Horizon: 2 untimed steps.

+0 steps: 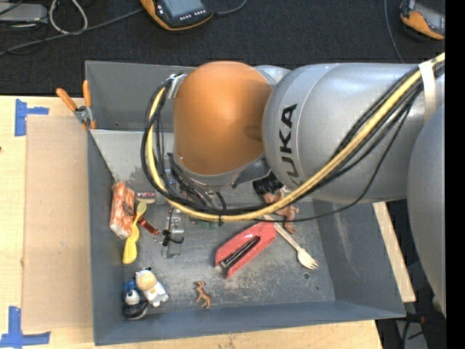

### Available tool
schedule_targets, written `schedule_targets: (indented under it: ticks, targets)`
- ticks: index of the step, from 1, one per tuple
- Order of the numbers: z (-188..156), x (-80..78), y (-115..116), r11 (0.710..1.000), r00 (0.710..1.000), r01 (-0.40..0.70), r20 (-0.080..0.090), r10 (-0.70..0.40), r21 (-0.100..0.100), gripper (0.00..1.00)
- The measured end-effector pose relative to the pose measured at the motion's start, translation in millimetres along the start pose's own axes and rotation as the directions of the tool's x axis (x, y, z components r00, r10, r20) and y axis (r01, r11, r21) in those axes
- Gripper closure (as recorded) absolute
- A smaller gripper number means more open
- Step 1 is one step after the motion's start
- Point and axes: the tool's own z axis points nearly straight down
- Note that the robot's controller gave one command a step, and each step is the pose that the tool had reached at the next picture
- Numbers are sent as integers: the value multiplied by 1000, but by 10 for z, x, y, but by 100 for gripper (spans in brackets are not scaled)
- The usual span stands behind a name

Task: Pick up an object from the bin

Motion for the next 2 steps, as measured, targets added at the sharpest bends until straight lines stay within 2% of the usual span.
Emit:
schedule_targets:
  ticks: [1, 2]
  targets:
    - [-38, -19, -11, 1000, 1000, -4, 7, 4, -1, 0]
    - [345, 28, -489, 957, 957, 291, 9, -291, -1, 0]
